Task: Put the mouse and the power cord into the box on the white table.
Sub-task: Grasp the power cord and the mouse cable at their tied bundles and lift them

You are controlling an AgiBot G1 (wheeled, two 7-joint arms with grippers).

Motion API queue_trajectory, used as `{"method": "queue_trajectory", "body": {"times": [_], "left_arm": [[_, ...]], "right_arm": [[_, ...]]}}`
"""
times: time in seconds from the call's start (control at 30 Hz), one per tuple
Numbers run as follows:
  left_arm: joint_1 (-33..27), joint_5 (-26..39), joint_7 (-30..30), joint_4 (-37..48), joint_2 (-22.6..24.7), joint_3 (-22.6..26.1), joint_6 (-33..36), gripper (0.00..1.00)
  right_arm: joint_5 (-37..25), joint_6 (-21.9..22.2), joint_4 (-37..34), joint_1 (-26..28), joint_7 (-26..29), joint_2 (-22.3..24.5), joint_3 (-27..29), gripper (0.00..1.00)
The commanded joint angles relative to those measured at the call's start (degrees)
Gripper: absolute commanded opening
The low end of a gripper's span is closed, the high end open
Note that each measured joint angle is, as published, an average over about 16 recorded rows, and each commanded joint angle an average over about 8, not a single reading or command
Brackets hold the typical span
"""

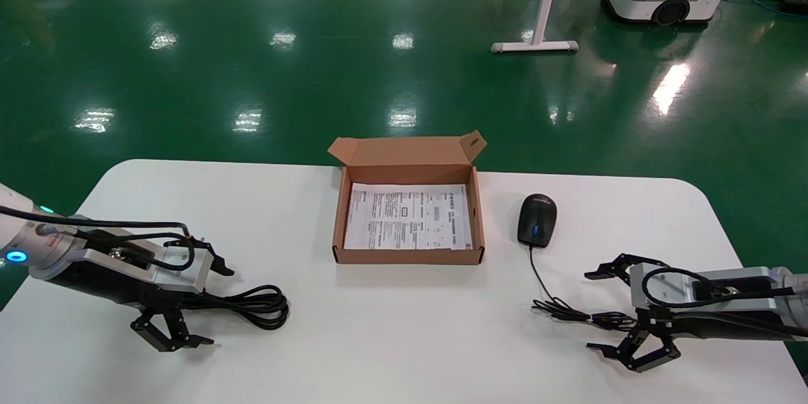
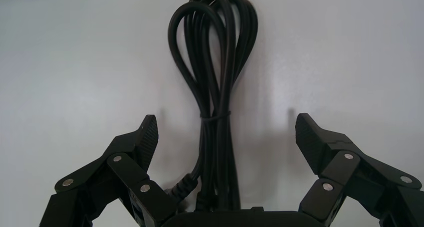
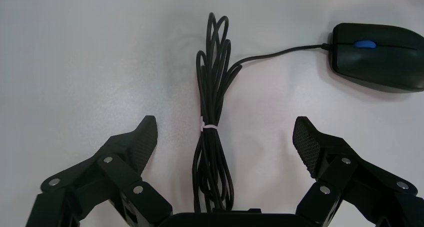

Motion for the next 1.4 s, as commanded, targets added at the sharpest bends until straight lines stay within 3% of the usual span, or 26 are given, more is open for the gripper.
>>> {"method": "queue_trajectory", "body": {"times": [0.03,0.07,0.13,1.4], "left_arm": [[-0.36,0.21,1.53,2.39,0.9,0.12,-0.28,0.33],[-0.45,0.21,1.77,2.92,1.07,0.13,-0.28,0.2],[-0.6,0.25,2.04,3.61,1.3,0.16,-0.3,0.0],[-0.16,-0.14,1.15,1.38,0.49,-0.11,-0.13,0.0]], "right_arm": [[-0.2,0.08,-1.9,0.47,-0.62,-0.62,-0.12,0.15],[-0.27,0.08,-2.3,0.61,-0.73,-0.74,-0.15,0.03],[-0.39,0.1,-2.84,0.8,-0.87,-0.9,-0.21,0.0],[0.09,-0.12,-1.0,0.22,-0.47,-0.36,0.02,0.0]]}}
